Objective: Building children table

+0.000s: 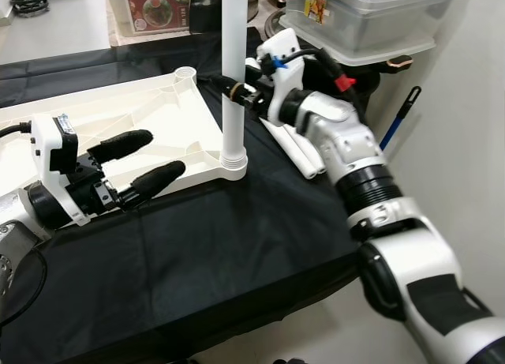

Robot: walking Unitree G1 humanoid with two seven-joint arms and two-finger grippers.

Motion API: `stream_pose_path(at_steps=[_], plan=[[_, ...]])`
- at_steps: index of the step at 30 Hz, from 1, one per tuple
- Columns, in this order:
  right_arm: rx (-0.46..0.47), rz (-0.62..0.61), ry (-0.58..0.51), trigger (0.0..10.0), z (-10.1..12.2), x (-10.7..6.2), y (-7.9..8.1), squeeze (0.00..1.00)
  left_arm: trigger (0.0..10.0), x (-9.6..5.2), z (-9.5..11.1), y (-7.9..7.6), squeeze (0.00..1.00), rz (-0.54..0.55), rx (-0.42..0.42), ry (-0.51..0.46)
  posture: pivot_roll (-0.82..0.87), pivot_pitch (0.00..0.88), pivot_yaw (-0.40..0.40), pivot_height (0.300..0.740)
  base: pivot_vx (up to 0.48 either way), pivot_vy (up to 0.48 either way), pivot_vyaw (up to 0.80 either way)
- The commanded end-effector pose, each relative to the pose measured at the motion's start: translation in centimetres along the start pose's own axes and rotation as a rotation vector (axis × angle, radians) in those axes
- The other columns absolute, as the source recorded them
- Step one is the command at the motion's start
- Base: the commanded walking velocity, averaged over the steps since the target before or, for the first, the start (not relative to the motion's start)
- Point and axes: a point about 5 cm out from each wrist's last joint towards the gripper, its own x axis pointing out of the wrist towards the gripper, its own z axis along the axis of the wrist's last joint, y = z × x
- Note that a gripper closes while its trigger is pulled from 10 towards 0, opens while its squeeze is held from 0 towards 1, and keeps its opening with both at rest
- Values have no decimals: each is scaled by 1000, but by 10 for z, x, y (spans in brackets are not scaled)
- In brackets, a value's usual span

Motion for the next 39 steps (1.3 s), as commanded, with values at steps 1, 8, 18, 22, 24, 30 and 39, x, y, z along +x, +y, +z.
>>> stream_pose_path(at_steps=[1,8,18,22,24,30,39], plan=[[-8,-102,75,0,-15,-1,0,0,10000,1,2,-3,0,-17,9,3,16,175,-69,740,0,0,0],[33,-187,90,0,-19,4,21,0,10000,3,3,-3,0,-22,10,-1,17,173,-71,740,0,0,0],[86,-208,119,0,-25,6,69,0,10000,4,1,-4,0,-27,7,-7,14,158,-75,740,0,0,0],[71,-231,118,10000,-24,2,64,0,10000,5,1,-4,0,-30,8,-9,12,157,-74,740,0,0,0],[73,-227,113,10000,-23,0,61,706,10000,6,1,-4,0,-32,9,-10,7,157,-71,740,0,0,0],[89,-180,59,10000,-10,-10,46,1000,10000,9,1,-4,0,-40,5,-16,4,158,-66,740,0,0,0],[40,37,1,10000,7,-33,5,1000,10000,9,2,-4,0,-46,3,-16,3,160,-58,740,0,0,0]])
